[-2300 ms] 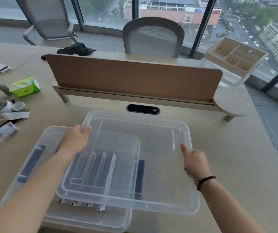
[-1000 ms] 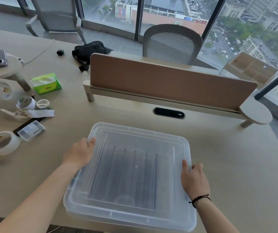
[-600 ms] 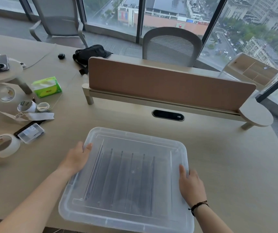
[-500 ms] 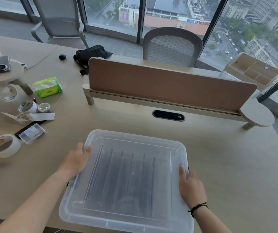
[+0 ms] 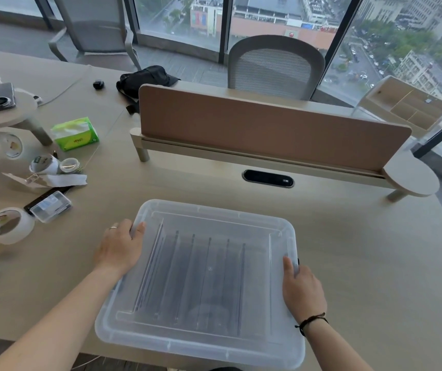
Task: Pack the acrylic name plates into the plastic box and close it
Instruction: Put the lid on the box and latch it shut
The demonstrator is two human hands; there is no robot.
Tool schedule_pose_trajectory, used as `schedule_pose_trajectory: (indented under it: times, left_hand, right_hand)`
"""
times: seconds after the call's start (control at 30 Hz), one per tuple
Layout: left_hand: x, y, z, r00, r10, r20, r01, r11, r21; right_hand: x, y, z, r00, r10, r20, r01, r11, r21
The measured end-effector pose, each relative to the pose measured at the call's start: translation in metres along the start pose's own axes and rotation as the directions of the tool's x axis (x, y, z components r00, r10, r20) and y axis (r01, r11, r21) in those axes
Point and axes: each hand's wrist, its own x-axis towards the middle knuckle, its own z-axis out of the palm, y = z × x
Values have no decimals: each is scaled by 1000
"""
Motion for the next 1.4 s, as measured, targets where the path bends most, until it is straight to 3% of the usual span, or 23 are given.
schedule_pose_trajectory:
  times: [0.17,0.7,1.07,1.4]
  left_hand:
    - [6,10,7,998,-37,53,46,981,-189]
    - [6,95,51,994,-16,111,42,973,-228]
    - [-4,155,78,999,-2,53,4,1000,-28]
    - [-11,167,77,1000,-8,-4,8,998,67]
  right_hand:
    - [15,3,-4,1000,-3,-15,2,1000,-25]
    - [82,42,-58,996,22,-91,-35,989,-142]
    - [123,67,-90,984,35,-174,-56,991,-120]
    - [134,67,-93,984,155,-88,-163,983,-81]
